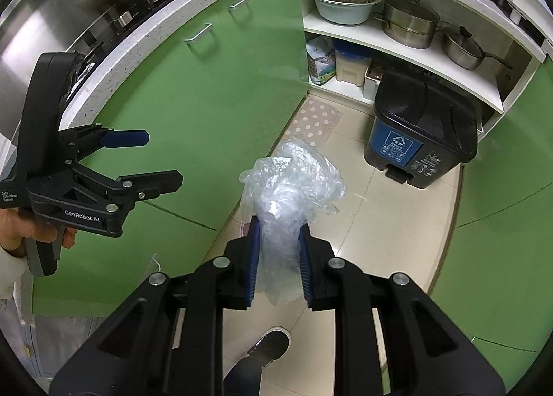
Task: Collect trash
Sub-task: 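Open the right tool over the wastebasket to drop the plastic bag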
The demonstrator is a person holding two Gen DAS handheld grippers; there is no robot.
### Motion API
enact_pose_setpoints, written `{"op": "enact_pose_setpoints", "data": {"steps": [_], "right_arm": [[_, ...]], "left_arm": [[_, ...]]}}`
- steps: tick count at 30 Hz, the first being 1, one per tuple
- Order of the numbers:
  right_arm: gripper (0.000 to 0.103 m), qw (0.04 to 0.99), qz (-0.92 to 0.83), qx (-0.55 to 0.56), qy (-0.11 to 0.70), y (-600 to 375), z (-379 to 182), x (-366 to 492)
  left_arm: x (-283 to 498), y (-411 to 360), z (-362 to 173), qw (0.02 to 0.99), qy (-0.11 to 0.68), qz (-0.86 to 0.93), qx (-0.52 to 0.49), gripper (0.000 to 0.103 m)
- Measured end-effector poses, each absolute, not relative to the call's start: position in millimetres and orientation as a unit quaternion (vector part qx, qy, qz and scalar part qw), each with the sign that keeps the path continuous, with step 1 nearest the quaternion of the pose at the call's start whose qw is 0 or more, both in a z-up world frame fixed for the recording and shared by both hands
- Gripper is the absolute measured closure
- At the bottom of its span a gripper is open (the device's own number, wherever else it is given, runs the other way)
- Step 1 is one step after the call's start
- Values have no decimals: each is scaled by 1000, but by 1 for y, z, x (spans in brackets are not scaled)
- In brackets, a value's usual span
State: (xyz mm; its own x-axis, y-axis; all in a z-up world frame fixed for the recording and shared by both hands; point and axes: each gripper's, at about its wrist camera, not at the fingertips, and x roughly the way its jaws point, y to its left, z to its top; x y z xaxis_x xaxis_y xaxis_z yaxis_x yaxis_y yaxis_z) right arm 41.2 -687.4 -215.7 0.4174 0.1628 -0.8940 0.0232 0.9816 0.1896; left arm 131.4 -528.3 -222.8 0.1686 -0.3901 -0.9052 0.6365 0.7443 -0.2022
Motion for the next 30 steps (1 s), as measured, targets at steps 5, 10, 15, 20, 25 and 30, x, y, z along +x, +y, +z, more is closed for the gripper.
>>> {"op": "enact_pose_setpoints", "data": {"steps": [5, 10, 15, 20, 25, 30], "right_arm": [[82, 836, 59, 80, 540, -678, -218, 48], [82, 831, 82, 71, 545, -664, -223, 61], [82, 823, 98, 63, 556, -651, -236, 73], [80, 818, 108, 59, 561, -645, -245, 81], [79, 819, 113, 56, 560, -645, -247, 89], [14, 829, 106, 63, 546, -651, -246, 89]], "left_arm": [[130, -516, -211, 762, 545, -335, 101, 7], [131, -497, -198, 771, 536, -333, 83, 7], [133, -478, -192, 781, 531, -320, 70, 7], [136, -469, -195, 782, 535, -314, 64, 7], [138, -469, -200, 781, 538, -312, 60, 7], [139, -470, -203, 779, 540, -313, 60, 7]]}}
